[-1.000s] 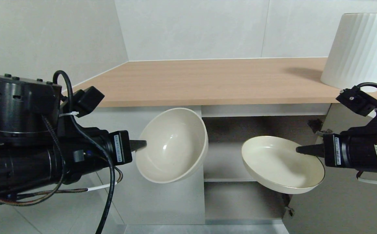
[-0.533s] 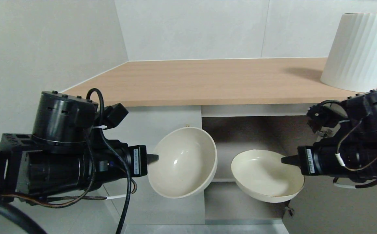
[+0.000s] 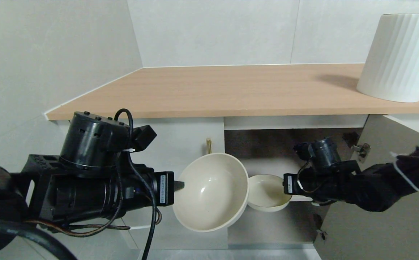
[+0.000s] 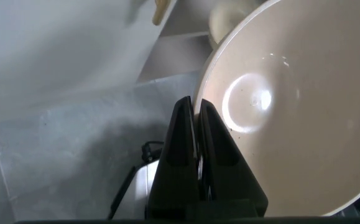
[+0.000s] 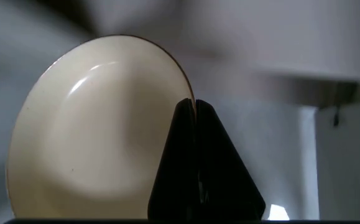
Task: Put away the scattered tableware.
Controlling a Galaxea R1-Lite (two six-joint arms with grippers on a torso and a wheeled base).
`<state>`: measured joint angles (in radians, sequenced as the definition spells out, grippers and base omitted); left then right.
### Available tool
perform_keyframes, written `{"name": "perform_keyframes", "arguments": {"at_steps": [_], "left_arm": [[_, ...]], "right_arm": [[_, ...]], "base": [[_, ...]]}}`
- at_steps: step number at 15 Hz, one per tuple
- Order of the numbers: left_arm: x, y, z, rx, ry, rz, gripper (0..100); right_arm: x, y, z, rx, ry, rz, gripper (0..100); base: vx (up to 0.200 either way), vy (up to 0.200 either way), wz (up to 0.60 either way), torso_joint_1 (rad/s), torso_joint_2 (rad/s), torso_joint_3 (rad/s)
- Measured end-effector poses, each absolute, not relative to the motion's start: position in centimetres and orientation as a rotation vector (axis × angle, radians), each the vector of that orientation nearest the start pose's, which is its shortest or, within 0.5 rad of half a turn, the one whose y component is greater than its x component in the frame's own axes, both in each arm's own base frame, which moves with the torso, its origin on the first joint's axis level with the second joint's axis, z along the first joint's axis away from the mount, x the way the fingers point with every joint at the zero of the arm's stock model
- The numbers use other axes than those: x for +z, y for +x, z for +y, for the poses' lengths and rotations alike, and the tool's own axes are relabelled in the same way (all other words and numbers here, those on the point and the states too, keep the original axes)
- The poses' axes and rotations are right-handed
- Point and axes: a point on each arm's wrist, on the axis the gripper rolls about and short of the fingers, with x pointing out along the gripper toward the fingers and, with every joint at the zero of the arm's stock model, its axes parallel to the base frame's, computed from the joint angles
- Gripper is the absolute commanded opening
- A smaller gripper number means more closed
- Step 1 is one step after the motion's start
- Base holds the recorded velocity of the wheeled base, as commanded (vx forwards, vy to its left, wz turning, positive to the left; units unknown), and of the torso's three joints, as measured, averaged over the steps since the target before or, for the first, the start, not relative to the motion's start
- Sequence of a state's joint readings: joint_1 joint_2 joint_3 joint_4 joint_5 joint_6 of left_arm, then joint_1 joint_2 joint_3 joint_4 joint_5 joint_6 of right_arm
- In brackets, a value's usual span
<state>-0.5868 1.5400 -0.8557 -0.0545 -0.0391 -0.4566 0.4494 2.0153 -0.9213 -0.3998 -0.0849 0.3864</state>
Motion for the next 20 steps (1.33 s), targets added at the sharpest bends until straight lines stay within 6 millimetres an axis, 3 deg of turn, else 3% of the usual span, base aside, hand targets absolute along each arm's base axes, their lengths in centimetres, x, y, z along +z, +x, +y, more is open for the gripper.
{"name": "perform_keyframes", "arguments": {"at_steps": [4,7,12,20], "left_arm": [[18.5,21.3,-14.5,-0.455,-0.249,0.748,0],[17.9,21.2,-15.1,-0.462,-0.231,0.773,0],[17.4,21.3,-15.4,-0.459,-0.22,0.799,0],[17.2,21.4,-15.5,-0.46,-0.217,0.806,0]], "right_arm": [[2.1,36.1,14.4,0.03,0.174,0.652,0],[-0.5,37.7,13.8,-0.06,0.165,0.661,0],[-2.1,39.7,12.9,-0.151,0.162,0.636,0],[-2.6,42.1,13.4,-0.22,0.197,0.563,0]], "base": [[0.0,0.0,0.0,0.0,0.0,0.0],[0.0,0.0,0.0,0.0,0.0,0.0],[0.0,0.0,0.0,0.0,0.0,0.0],[0.0,0.0,0.0,0.0,0.0,0.0]]}}
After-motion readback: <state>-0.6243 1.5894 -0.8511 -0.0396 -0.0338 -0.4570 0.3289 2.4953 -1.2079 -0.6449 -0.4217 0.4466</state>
